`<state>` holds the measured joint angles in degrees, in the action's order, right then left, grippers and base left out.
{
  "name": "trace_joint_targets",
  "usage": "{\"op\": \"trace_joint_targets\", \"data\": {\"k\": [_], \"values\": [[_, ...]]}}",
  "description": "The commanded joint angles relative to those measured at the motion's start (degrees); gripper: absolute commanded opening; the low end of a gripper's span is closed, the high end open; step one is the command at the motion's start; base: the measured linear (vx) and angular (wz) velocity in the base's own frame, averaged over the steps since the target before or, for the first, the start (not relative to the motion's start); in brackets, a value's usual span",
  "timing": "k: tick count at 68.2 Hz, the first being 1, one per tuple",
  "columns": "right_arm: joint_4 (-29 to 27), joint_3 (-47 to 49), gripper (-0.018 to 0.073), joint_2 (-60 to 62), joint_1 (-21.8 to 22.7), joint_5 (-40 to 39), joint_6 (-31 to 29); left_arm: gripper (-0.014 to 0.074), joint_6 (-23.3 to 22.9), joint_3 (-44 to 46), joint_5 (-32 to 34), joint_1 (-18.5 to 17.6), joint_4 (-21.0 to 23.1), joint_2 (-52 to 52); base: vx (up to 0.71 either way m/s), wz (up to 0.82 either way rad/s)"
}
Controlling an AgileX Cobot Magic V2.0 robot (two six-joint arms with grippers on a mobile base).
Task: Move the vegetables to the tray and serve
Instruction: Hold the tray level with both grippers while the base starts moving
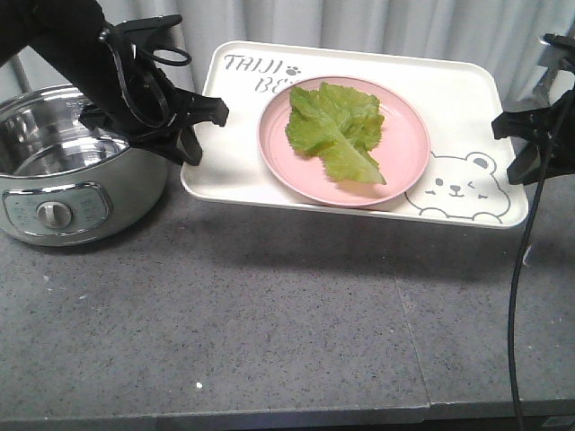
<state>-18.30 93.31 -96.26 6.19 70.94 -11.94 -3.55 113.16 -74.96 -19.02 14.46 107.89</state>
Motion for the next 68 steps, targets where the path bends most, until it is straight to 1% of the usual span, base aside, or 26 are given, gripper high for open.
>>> {"op": "trace_joint_targets", "data": {"k": [1, 68], "values": [[-9.35, 1.7, -0.0006, 2.95, -1.53, 2.57, -0.76, -0.0007, 1.35, 1.66, 3.28, -1.96, 9.36, -3.02, 0.0, 0.0], [-9.35, 1.7, -0.0006, 2.95, -1.53, 2.57, -0.76, -0.0006, 1.35, 1.66, 3.28, -1.96, 9.36, -3.02, -0.01, -0.04]]}}
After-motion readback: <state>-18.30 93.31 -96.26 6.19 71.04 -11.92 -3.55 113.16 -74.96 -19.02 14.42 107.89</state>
